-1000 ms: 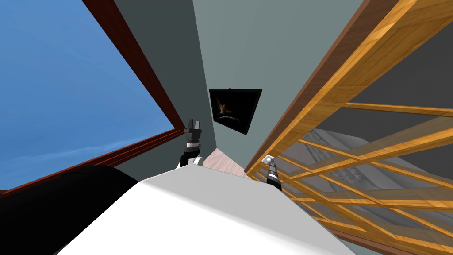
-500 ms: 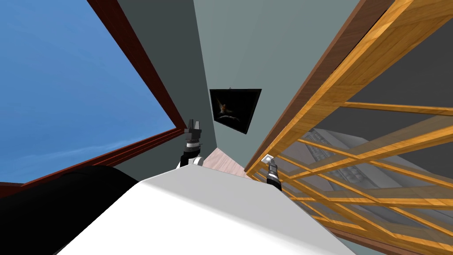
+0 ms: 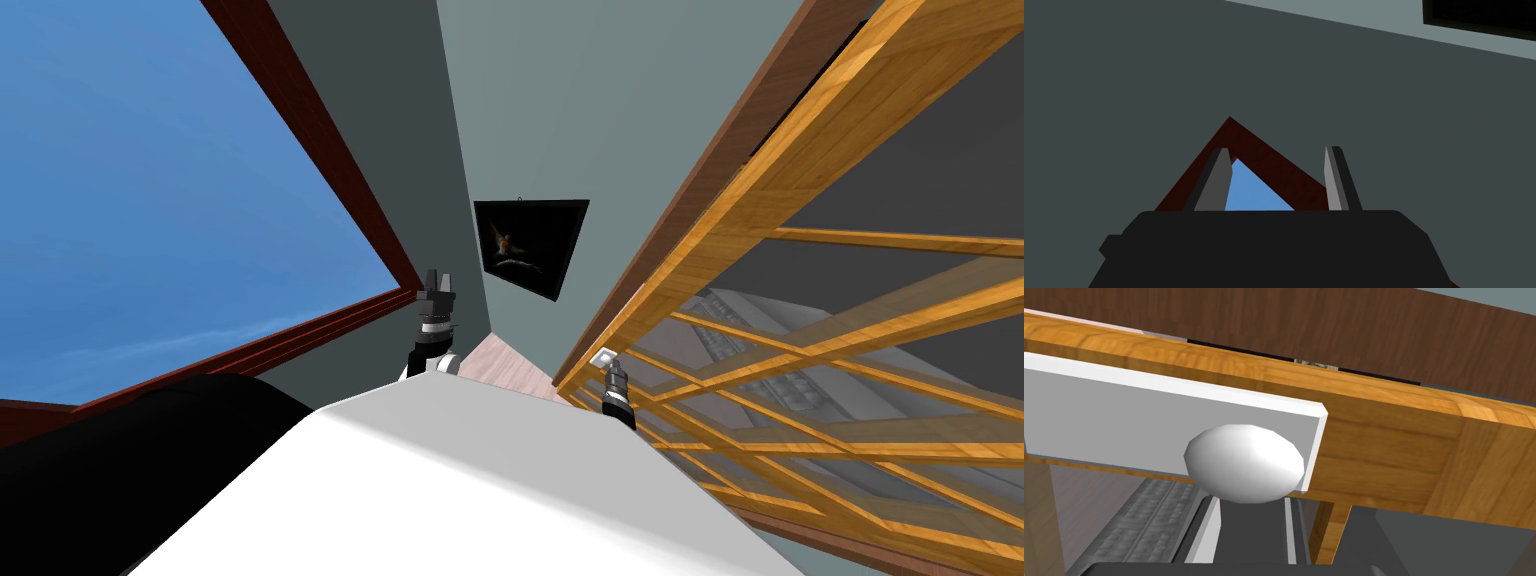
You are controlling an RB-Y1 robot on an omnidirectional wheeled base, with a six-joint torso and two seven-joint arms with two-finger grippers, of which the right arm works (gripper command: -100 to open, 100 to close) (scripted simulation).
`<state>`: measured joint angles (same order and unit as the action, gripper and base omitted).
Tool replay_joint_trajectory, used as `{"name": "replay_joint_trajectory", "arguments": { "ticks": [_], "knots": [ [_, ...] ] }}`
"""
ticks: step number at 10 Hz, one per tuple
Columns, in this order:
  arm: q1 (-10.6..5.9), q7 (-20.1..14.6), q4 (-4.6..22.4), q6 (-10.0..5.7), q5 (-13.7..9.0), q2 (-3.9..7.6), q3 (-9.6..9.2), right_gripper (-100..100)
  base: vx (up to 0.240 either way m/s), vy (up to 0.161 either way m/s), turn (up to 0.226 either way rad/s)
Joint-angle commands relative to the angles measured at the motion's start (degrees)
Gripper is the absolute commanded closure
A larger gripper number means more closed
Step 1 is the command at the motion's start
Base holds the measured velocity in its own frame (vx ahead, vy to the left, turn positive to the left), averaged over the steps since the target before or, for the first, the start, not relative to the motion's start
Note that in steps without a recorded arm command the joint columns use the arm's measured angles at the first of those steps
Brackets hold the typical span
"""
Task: Pull the door open
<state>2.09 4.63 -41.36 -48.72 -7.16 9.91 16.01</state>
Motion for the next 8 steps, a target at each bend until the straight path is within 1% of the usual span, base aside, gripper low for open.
{"name": "replay_joint_trajectory", "arguments": {
  "ticks": [1,2,3,4,5,7,8],
  "knots": [
    [-0.37,-1.8,0.2,-0.54,-0.1,-0.38,-1.10,100,-0.023,-0.005,0.022],
    [-0.44,-3.9,0.4,-0.59,-0.8,-0.12,-1.73,100,-0.022,0.000,0.021],
    [-0.44,-4.2,0.4,-0.59,-0.8,-0.12,-1.73,100,-0.023,-0.003,0.009],
    [-0.52,-6.4,0.5,-0.65,-1.6,0.13,-2.36,100,-0.031,-0.006,0.013],
    [-0.52,-6.6,0.5,-0.65,-1.6,0.13,-2.36,100,-0.026,-0.005,0.030],
    [-0.66,-10.3,0.8,-0.76,-3.1,0.62,-3.62,100,-0.033,0.001,0.017],
    [-0.66,-11.4,0.8,-0.76,-3.1,0.62,-3.62,100,-0.034,-0.001,0.010]
  ]
}}
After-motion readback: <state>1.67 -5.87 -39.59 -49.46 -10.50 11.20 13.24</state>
